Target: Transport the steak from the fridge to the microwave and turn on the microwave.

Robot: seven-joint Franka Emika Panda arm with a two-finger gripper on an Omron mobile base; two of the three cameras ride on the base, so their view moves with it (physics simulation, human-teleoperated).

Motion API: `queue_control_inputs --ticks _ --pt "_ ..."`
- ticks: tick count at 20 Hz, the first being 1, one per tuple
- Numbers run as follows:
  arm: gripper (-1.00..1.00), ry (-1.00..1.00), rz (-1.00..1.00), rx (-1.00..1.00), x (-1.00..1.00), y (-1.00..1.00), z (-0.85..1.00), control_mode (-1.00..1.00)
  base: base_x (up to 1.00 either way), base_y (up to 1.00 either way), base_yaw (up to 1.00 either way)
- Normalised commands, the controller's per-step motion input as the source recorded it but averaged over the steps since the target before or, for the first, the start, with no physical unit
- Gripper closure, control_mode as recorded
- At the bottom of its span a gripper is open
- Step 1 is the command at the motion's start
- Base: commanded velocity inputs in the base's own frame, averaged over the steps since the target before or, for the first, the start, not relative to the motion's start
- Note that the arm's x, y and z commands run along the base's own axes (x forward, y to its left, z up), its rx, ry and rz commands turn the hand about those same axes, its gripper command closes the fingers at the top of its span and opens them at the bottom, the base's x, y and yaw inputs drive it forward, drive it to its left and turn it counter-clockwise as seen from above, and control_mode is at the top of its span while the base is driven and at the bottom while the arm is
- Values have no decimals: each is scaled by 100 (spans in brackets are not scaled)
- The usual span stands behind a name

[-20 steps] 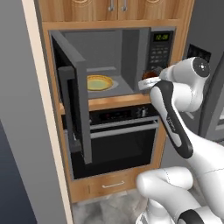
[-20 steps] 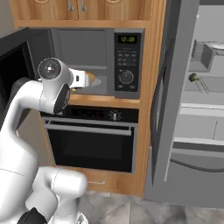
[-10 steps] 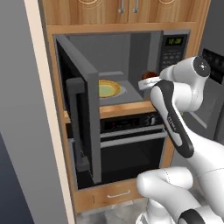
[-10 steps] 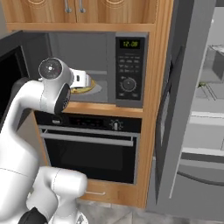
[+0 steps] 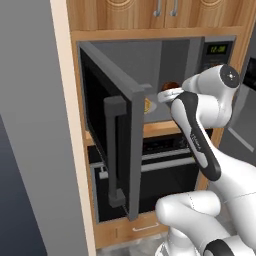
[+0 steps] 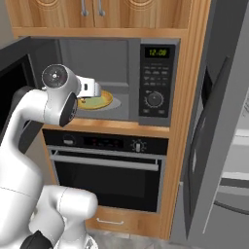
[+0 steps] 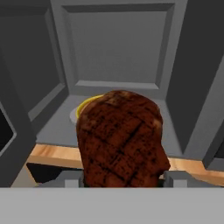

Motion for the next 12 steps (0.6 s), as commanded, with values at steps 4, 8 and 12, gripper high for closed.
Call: queue_control_inputs --ticks 4,8,12 --pt "100 0 0 0 0 0 0 100 34 28 0" --pt "100 0 0 0 0 0 0 100 25 23 0" --pt "100 0 0 0 0 0 0 100 0 0 0"
